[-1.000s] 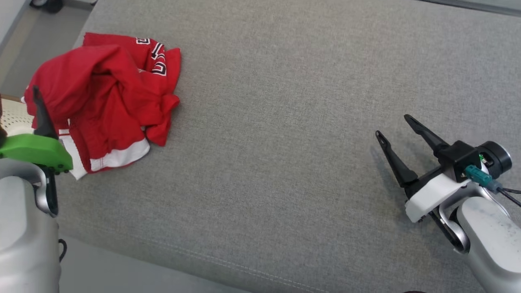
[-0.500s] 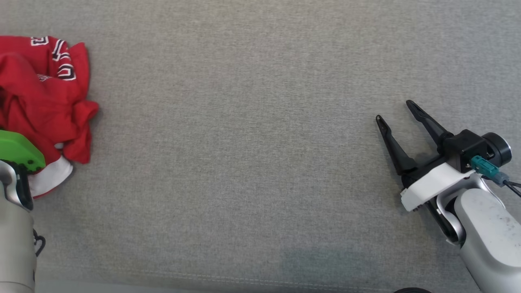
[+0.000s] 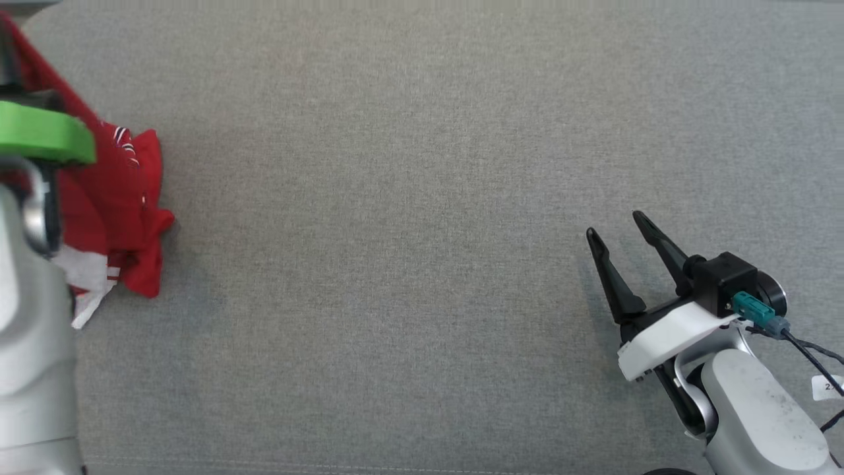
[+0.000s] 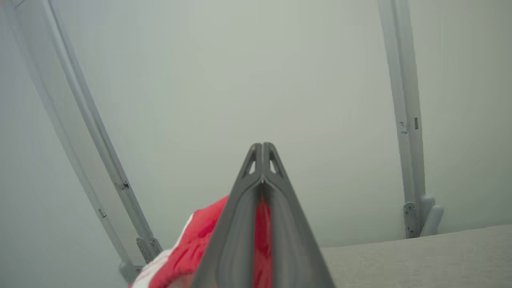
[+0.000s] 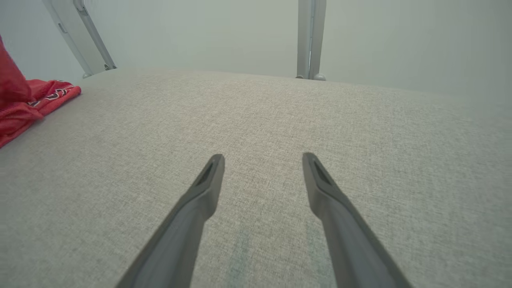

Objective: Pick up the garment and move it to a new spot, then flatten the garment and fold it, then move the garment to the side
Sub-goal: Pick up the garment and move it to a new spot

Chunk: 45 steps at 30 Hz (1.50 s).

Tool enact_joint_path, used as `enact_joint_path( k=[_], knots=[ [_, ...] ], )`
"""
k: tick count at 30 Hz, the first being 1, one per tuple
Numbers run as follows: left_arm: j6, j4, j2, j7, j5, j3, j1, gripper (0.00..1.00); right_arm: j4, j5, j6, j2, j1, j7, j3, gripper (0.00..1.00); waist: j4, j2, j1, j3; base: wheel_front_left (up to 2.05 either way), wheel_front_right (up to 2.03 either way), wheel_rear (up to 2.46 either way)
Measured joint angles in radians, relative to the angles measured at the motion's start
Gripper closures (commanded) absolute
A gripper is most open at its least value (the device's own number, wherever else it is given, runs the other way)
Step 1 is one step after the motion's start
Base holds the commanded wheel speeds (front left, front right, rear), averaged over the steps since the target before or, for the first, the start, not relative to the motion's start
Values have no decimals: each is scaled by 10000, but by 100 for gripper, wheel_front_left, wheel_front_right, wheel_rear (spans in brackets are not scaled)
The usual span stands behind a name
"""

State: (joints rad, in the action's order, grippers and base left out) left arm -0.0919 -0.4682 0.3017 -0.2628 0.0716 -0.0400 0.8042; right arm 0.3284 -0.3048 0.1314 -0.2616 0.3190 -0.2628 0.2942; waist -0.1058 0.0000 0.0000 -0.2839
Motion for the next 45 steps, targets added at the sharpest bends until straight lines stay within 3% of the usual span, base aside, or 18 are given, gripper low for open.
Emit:
enact_joint_path(
  k=[9, 14, 18, 19, 20, 24, 30, 39, 45],
  knots=[
    [-324, 2111, -2165, -12, 395, 2855, -549, 100, 56, 17, 0, 460, -355, 0, -263, 0, 827, 0, 0, 829, 0, 0, 0],
    [-355, 1893, -2491, -15, 1018, 4094, -767, 100, 4, -2, 0, 571, -283, 0, -299, 0, 1613, 0, 0, 920, 0, 0, 0],
    [-88, 428, -2533, -19, 1379, 4493, -1067, 100, 59, -73, 0, 621, -237, 0, -295, 0, 2351, 0, 0, 793, 0, 0, 0],
    [33, -311, -2548, -21, 1413, 4518, -1161, 65, 67, -98, 0, 650, -218, -2, -307, 0, 2541, 0, 0, 743, 0, 0, 0],
    [33, -311, -2548, -21, 1413, 4518, -1161, 0, 67, -98, 0, 650, -218, -2, -307, 0, 2541, 0, 0, 743, 0, 0, 0],
    [443, -1856, -2531, -10, 1847, 3896, -1735, 0, 82, -104, 0, 692, -215, 0, -328, 0, 3193, 1, 0, 563, 0, 0, 0],
    [732, -1306, -2389, -12, 1726, 2685, -3382, 0, 67, -100, 0, 752, -363, 0, -445, 0, 3571, 1, 0, 575, 0, 0, 0],
    [644, 1344, -2410, -13, 1160, 1127, -6637, 0, 119, -94, 0, 951, -1066, 0, -504, 0, 3117, 0, 0, 1221, 0, 0, 0],
    [477, 1662, -2493, -13, 959, 1028, -7814, 0, 209, -84, 0, 1166, -1422, 0, -514, 0, 2409, 0, 0, 1792, 0, 0, 0]
  ],
)
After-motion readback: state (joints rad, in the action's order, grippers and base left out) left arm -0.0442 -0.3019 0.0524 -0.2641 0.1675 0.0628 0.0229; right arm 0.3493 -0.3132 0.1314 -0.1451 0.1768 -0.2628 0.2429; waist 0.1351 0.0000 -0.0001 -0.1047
